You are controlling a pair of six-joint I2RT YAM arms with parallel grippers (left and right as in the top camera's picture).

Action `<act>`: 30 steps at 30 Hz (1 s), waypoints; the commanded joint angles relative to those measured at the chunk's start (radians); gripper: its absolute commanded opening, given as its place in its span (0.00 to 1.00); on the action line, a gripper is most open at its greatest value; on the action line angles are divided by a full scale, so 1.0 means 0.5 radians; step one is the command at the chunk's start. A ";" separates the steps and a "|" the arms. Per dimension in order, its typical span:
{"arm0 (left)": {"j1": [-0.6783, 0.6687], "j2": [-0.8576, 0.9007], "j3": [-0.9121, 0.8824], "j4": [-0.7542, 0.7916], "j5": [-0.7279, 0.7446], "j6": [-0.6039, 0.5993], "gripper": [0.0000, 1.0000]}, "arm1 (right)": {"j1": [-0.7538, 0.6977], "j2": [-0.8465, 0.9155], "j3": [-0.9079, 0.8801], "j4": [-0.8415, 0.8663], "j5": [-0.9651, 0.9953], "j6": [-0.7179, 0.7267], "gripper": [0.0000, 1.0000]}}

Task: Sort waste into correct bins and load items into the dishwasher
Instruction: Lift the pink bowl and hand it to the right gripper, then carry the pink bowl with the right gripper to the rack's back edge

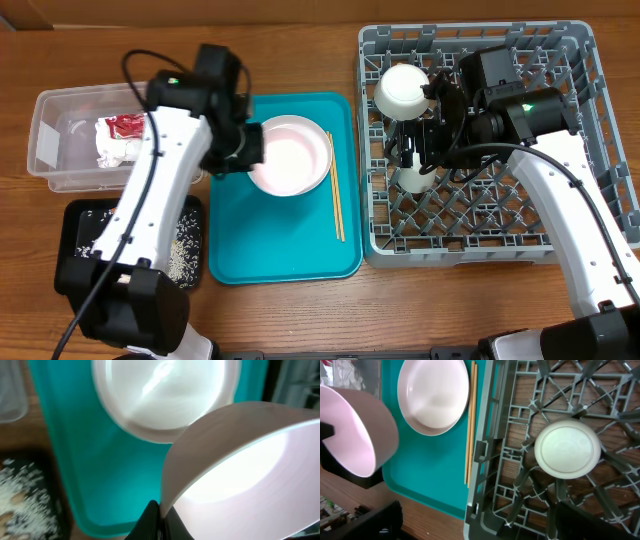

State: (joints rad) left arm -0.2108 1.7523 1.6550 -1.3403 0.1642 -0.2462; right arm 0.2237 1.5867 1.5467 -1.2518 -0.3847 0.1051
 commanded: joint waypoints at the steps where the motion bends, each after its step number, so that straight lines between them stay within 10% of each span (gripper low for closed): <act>1: -0.123 -0.031 0.033 0.094 0.101 -0.073 0.04 | -0.001 -0.002 0.009 -0.026 -0.029 0.002 0.99; 10: -0.332 -0.027 0.033 0.304 0.101 -0.122 0.04 | -0.001 -0.002 0.009 0.001 -0.416 0.000 0.91; 16: -0.354 -0.027 0.033 0.305 0.102 -0.132 0.04 | 0.049 -0.002 0.008 0.091 -0.468 0.000 0.66; 30: -0.353 -0.027 0.033 0.276 0.261 -0.129 0.04 | 0.371 0.000 -0.121 0.394 0.013 0.002 0.42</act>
State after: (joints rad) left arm -0.3801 1.7523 1.6558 -1.1995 0.2611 -0.2977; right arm 0.3920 1.5867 1.5181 -1.0798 -0.4252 0.1089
